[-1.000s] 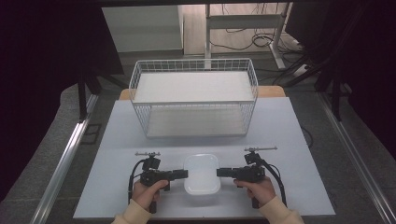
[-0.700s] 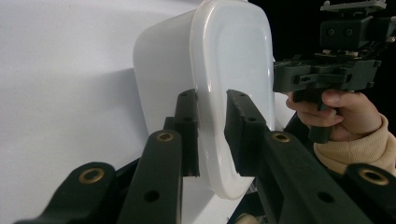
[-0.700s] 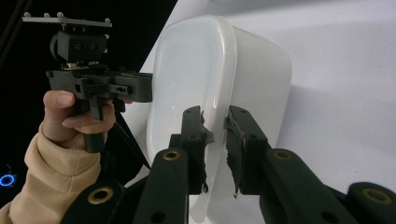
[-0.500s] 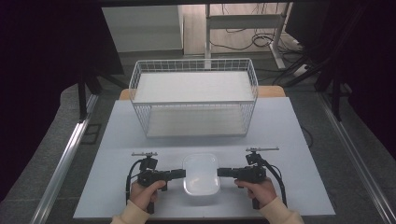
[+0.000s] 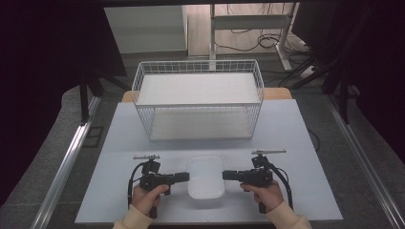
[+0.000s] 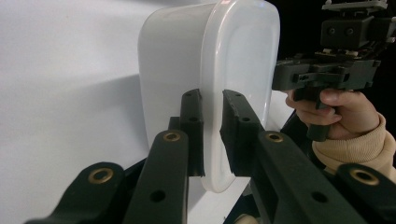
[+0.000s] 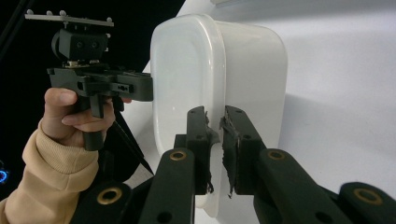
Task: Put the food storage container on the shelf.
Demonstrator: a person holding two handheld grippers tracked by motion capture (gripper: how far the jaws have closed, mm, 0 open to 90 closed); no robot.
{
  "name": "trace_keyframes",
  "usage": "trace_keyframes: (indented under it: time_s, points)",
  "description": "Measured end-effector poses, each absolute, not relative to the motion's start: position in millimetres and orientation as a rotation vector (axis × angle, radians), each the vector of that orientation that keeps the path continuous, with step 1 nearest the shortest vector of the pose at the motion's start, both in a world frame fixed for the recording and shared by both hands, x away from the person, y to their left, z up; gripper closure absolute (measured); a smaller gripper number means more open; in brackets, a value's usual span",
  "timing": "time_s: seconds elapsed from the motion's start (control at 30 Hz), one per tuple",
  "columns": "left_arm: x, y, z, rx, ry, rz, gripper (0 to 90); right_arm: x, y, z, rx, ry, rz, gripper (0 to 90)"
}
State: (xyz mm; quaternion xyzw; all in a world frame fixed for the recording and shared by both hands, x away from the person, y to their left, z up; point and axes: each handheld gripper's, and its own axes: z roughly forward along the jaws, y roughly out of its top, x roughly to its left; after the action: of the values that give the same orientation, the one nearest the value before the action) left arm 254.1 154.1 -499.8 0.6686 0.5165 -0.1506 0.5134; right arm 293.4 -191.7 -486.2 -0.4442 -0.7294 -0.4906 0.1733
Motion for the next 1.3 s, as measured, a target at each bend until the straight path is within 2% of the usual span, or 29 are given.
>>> trace_keyframes:
  time_s: [0.8,1.3]
  points:
    - [274,155,-474,1.633,1.193,-0.3,79.7,309,-189,-461,-1.212,-2.141,-1.452,80.3]
    - [292,153,-438,1.637,1.143,-0.236,79.6,328,-191,-424,-1.178,-2.175,-1.525,80.3]
